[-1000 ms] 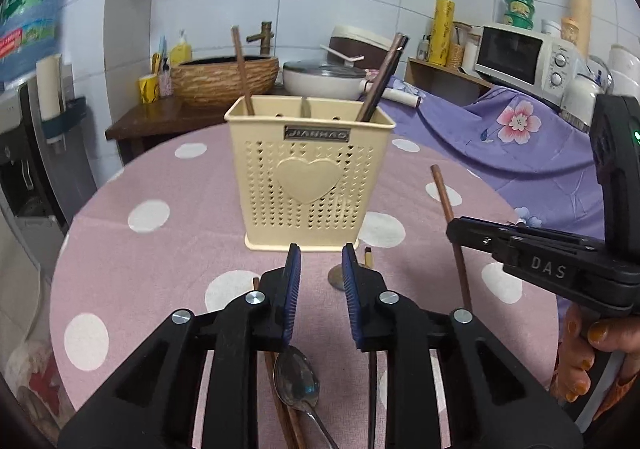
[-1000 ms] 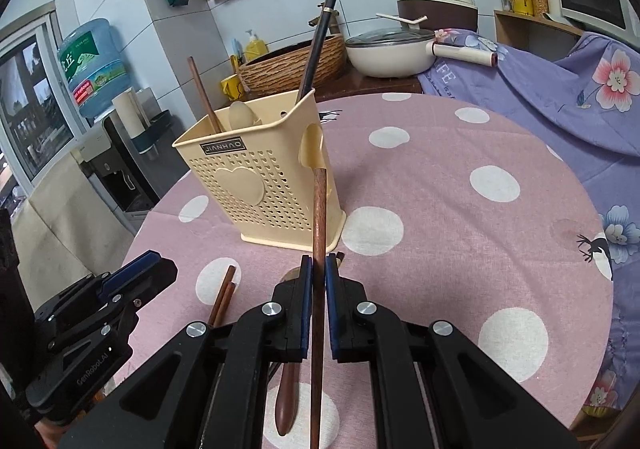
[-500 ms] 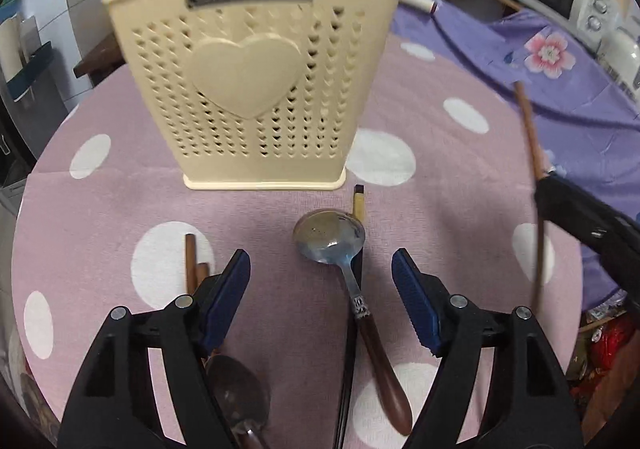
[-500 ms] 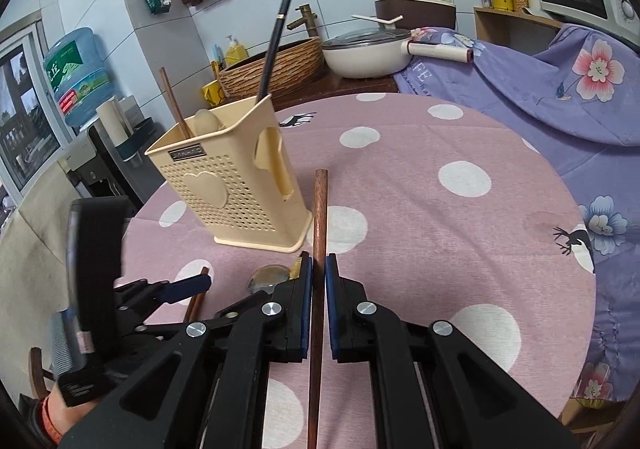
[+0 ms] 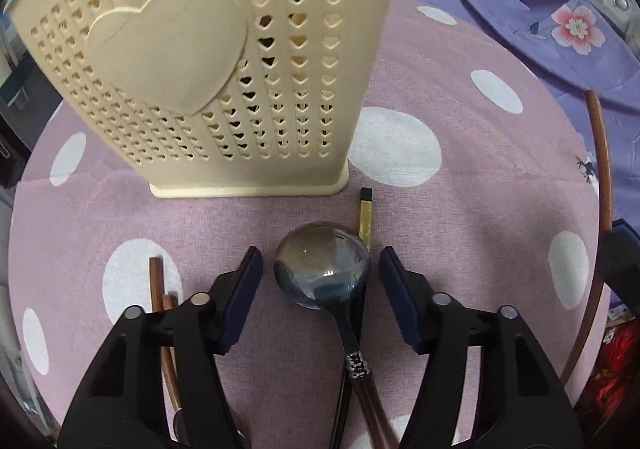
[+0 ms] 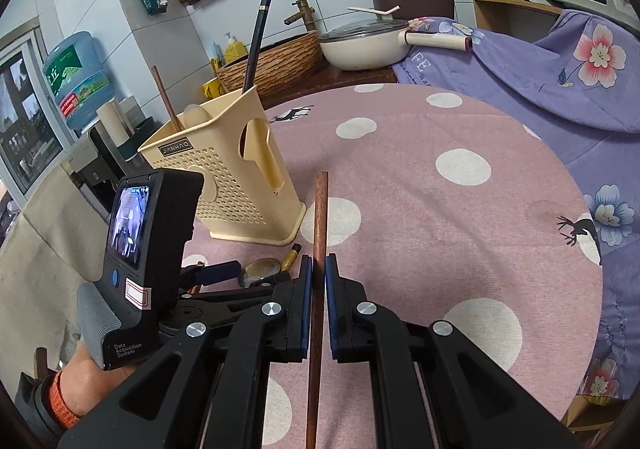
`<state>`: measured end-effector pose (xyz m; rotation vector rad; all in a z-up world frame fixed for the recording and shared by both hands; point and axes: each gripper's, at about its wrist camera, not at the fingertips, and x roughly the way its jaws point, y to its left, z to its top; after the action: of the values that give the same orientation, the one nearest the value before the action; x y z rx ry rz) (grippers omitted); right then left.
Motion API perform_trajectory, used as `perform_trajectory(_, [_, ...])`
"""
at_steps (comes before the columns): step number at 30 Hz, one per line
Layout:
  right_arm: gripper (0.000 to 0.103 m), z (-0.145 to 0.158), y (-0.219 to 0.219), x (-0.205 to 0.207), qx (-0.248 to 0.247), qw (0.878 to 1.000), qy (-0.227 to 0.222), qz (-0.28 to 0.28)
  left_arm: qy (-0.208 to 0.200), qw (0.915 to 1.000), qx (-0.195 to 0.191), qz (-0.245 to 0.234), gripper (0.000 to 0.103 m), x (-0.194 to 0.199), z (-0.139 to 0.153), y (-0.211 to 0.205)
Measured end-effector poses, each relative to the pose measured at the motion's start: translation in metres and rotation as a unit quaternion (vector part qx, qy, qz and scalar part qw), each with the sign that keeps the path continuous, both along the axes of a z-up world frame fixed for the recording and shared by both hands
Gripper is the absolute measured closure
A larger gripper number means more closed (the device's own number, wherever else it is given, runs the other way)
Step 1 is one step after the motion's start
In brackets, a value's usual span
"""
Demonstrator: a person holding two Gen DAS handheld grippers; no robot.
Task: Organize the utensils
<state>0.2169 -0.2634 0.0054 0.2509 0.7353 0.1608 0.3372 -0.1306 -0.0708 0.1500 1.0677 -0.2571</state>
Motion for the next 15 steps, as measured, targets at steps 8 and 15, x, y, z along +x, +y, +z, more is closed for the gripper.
perform_trajectory(8, [0.096,0.001,0.002,0.001,-0.002,1.0,-0.001,0.003,-0.001,0.9998,-0.021,0.006,0.056,0.003,0.004,0.004])
perform_trajectory(15, [0.096,0.011,0.005,-0.004,0.002,1.0,-0.02,0.013,-0.059,0.9958,-0.069,0.007,0.056,-0.021,0.037,0.027])
